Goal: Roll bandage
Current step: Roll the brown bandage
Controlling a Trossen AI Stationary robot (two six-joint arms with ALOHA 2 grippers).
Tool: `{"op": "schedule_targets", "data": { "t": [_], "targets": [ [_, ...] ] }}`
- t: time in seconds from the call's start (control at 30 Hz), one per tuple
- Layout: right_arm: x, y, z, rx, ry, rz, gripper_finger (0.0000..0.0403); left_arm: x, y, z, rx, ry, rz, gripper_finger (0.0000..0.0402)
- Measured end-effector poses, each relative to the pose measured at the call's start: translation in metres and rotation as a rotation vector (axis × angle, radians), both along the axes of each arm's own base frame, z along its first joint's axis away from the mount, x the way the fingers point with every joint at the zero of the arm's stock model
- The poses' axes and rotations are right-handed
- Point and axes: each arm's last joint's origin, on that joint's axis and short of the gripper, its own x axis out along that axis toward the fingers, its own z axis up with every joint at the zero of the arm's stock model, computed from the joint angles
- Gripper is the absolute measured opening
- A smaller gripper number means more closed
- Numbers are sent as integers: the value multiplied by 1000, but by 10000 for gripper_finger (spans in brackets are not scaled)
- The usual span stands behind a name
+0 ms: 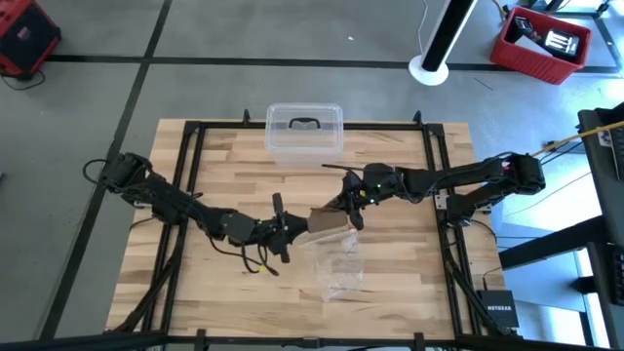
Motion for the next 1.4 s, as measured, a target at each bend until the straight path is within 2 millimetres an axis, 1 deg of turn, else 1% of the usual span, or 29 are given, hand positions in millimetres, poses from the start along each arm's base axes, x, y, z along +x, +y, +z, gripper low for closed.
{"op": "schedule_targets", "data": {
  "t": [0.1, 0.2, 0.27, 0.37, 0.47, 0.7, 0.87, 1.03, 1.13, 1.3, 1.4],
  "targets": [
    [2, 0, 4, 5, -7, -2, 154, -1, -3, -1, -28, 1, -7, 19],
    [4, -1, 14, 5, 19, 3, 197, -2, -5, -2, -45, 11, -16, 19],
    [5, -2, 22, 5, 47, 8, 216, -3, -7, -3, -56, 17, -22, 19],
    [6, -3, 33, -16, 87, 11, 231, -4, -10, -4, -77, 24, -29, 19],
    [8, -3, 46, -10, 94, 8, 233, -5, -13, -5, -83, 29, -37, 19],
    [13, -3, 79, 100, 90, -38, 227, -6, -13, -12, -123, 84, -30, 19],
    [13, -1, 95, 148, 98, 15, 227, -7, -13, -16, -135, 119, -26, 19],
    [12, 1, 97, 179, 107, 50, 227, -7, -12, -16, -159, 116, -23, 19],
    [10, 1, 94, 141, 133, 69, 227, -6, -12, -16, -168, 113, -23, 19],
    [-10, 2, 97, 32, 195, 92, 227, -6, -12, -15, -215, 96, -20, 19],
    [-25, 2, 98, -28, 152, 97, 227, -6, -12, -12, -238, 61, -13, 19]
  ]
}}
